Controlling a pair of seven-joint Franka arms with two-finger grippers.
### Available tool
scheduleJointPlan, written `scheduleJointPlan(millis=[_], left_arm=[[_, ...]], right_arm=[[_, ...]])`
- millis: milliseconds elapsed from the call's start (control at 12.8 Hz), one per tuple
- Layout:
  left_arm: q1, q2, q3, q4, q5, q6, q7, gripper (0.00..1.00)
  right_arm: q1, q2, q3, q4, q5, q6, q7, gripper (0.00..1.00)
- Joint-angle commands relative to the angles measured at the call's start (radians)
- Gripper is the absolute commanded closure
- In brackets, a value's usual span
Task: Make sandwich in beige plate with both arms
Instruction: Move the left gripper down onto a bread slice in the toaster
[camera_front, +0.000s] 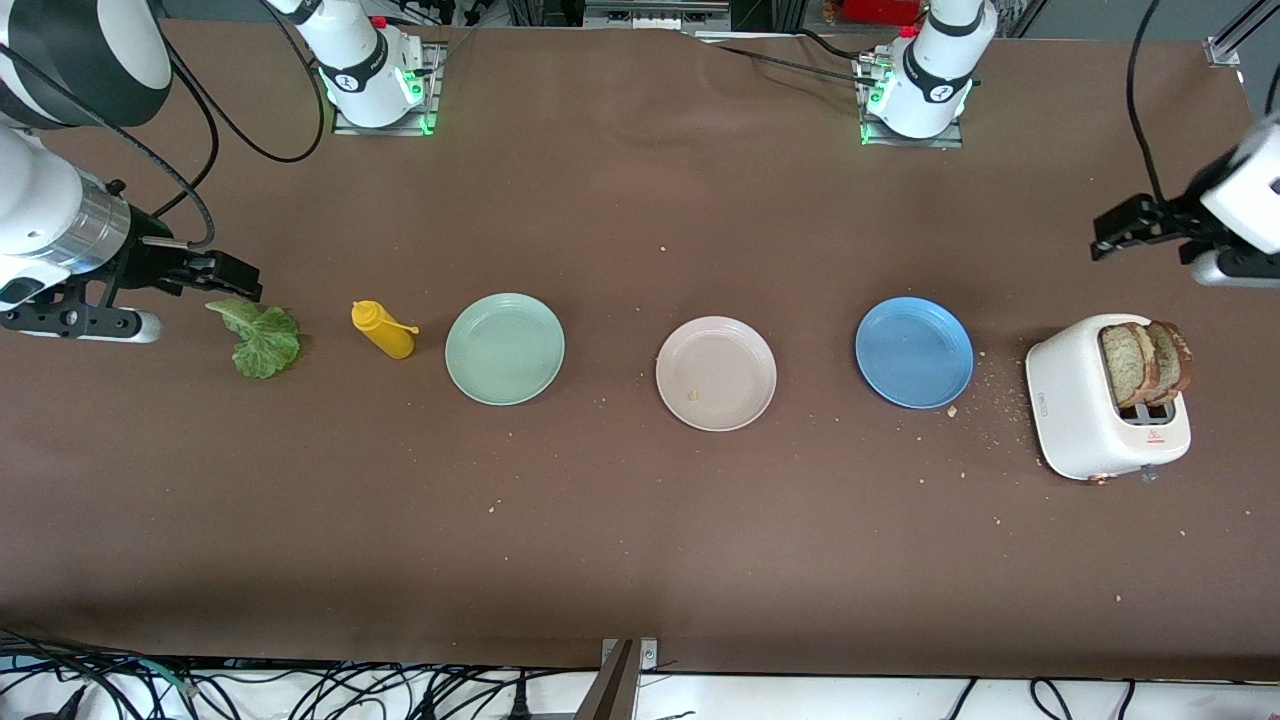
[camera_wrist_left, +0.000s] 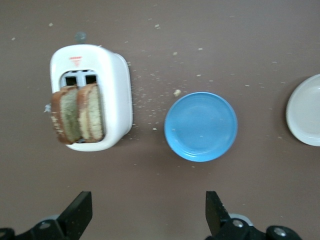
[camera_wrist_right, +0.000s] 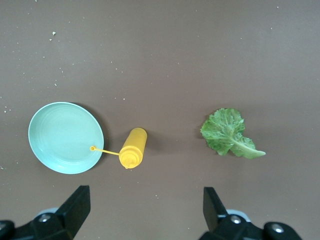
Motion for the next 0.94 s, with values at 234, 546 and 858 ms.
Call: scheduleJointPlan(millis=[234, 546, 858], left_arm=[[0.103, 0.226, -0.008, 0.133, 0.084, 0.075, 0.011, 0.00], [0.125, 0.303, -0.006, 0.082, 0.088, 0.172, 0.010, 0.00], [0.133, 0.292, -0.006, -0.040, 0.115, 0.294, -0.002, 0.00]], right_arm=[[-0.007, -0.001, 0.006, -0.005, -0.010, 0.011, -0.007, 0.01], [-0.007, 0.003, 0.006, -0.005, -0.010, 0.011, -0.007, 0.00], [-0.007, 0.005, 0.006, -0.005, -0.010, 0.019, -0.007, 0.00]])
